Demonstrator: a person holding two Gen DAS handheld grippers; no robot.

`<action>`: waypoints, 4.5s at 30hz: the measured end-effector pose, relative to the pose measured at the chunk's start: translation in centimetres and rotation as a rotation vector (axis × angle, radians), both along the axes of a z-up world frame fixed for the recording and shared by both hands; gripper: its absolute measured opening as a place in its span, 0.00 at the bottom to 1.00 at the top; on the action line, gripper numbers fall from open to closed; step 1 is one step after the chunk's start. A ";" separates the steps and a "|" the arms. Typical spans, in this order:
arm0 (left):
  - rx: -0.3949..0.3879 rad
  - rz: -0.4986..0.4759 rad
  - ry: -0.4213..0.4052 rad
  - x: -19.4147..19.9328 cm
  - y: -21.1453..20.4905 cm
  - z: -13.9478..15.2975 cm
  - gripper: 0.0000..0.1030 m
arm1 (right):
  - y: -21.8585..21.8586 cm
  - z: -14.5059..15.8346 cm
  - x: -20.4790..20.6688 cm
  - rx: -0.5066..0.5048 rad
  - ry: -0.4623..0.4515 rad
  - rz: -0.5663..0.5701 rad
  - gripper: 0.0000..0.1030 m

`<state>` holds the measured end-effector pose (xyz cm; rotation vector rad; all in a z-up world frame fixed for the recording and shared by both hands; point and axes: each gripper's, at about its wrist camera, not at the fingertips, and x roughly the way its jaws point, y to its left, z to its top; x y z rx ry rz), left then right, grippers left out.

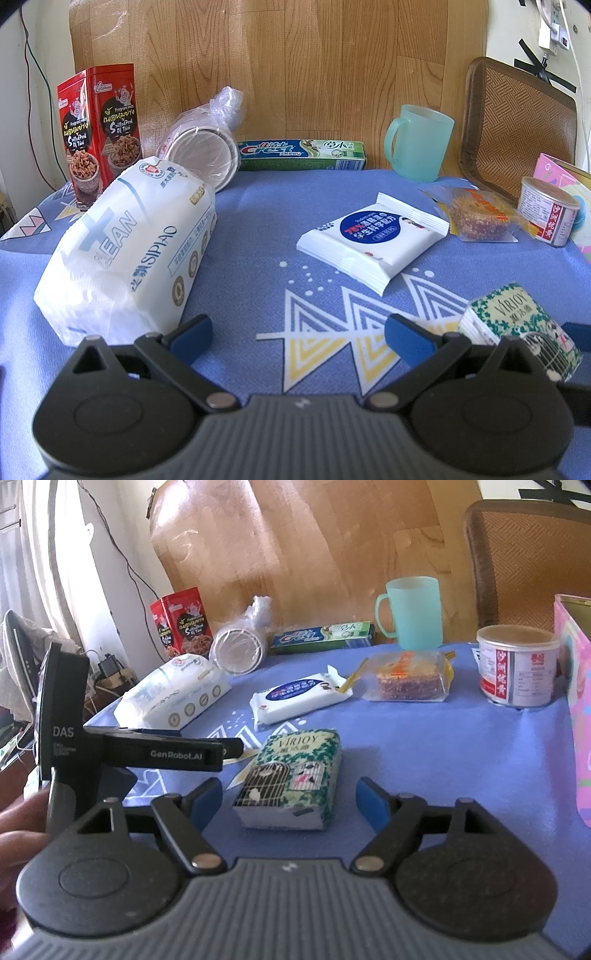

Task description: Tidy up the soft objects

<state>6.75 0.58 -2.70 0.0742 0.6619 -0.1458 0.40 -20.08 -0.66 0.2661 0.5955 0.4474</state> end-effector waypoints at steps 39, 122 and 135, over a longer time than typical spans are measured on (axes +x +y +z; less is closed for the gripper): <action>-0.192 -0.099 0.073 -5.0 -1.7 2.8 0.92 | 0.1 0.2 -1.5 -0.164 -0.014 -0.010 0.85; -0.194 -0.131 -0.019 -2.8 -3.6 0.9 0.51 | -7.5 1.4 -1.4 0.061 0.106 -0.188 0.19; -0.036 -0.098 -0.033 -3.4 -5.5 0.8 0.59 | -9.3 0.0 -4.7 0.103 -0.009 -0.231 0.56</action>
